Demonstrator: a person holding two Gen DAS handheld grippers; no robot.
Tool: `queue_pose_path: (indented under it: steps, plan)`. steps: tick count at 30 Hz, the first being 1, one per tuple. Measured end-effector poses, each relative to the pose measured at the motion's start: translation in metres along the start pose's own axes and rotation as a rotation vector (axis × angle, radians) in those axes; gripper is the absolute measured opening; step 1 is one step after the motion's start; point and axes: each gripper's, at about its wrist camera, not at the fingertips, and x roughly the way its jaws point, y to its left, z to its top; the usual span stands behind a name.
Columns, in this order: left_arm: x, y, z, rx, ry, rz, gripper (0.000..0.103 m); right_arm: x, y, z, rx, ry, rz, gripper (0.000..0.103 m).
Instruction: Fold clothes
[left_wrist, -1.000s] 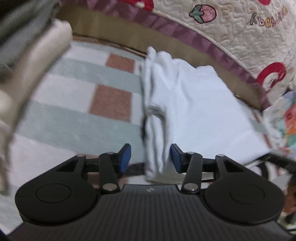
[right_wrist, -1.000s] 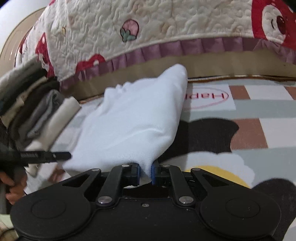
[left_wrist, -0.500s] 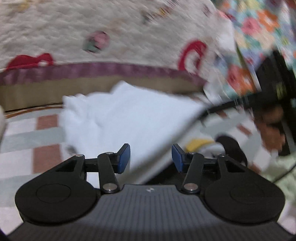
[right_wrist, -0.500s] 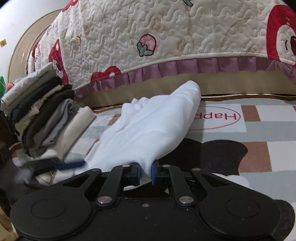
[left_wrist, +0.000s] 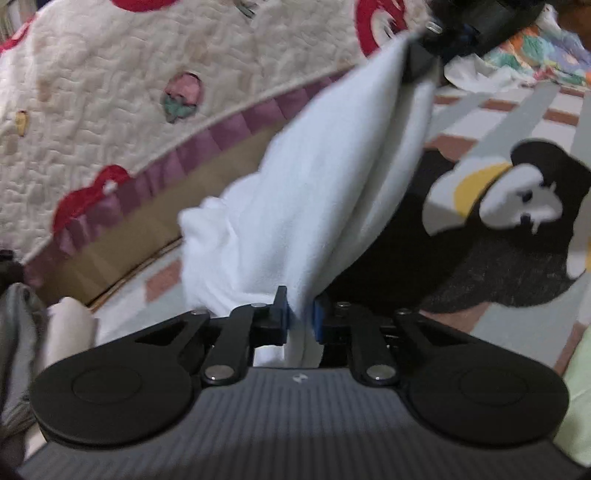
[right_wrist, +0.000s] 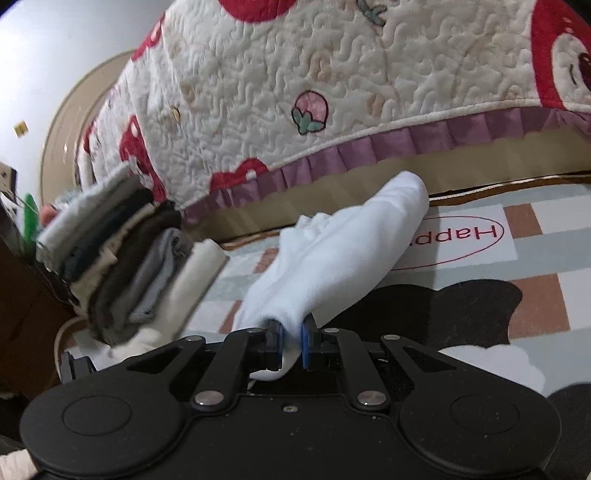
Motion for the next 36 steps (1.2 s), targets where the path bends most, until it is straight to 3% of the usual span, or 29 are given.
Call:
queue_pose_path:
  steps: [4,6,8,11,15,19,24,27,29,32,36]
  plan:
    - [-0.056,0.017,0.010,-0.080,-0.030,0.035,0.010,-0.027,0.003,-0.019,0.049,0.018,0.072,0.012]
    - [-0.085,0.007,0.010,-0.141,-0.026,0.042,0.010,-0.038,0.005,-0.038,0.086,0.105,0.163,0.012]
    - [-0.104,-0.005,0.000,-0.199,0.002,0.025,0.010,-0.040,0.011,-0.060,0.047,0.252,0.192,0.012]
    - [-0.102,-0.024,-0.015,-0.228,0.102,0.024,0.010,-0.053,0.009,-0.083,-0.031,0.352,0.202,0.016]
    - [-0.096,-0.026,-0.021,-0.251,0.100,0.026,0.010,-0.070,-0.002,-0.056,-0.187,0.278,0.203,0.016]
    - [-0.096,-0.025,-0.023,-0.270,0.082,0.033,0.010,-0.034,0.000,-0.021,-0.475,0.224,0.113,0.016]
    - [-0.098,-0.025,-0.024,-0.286,0.058,0.042,0.010,0.046,-0.002,-0.014,-0.667,0.253,0.154,0.016]
    - [-0.097,-0.020,-0.021,-0.326,0.043,0.032,0.010,0.089,-0.025,-0.040,-0.704,0.376,0.116,0.015]
    - [-0.092,-0.013,-0.015,-0.354,0.043,0.028,0.010,0.085,-0.044,-0.041,-0.589,0.308,0.167,0.015]
    - [-0.082,0.000,0.000,-0.383,0.052,0.015,0.009,0.087,-0.057,-0.034,-0.460,0.320,0.204,0.015]
    - [-0.058,0.011,0.036,-0.280,0.044,0.026,0.009,0.089,-0.082,-0.021,-0.257,0.361,0.265,0.014]
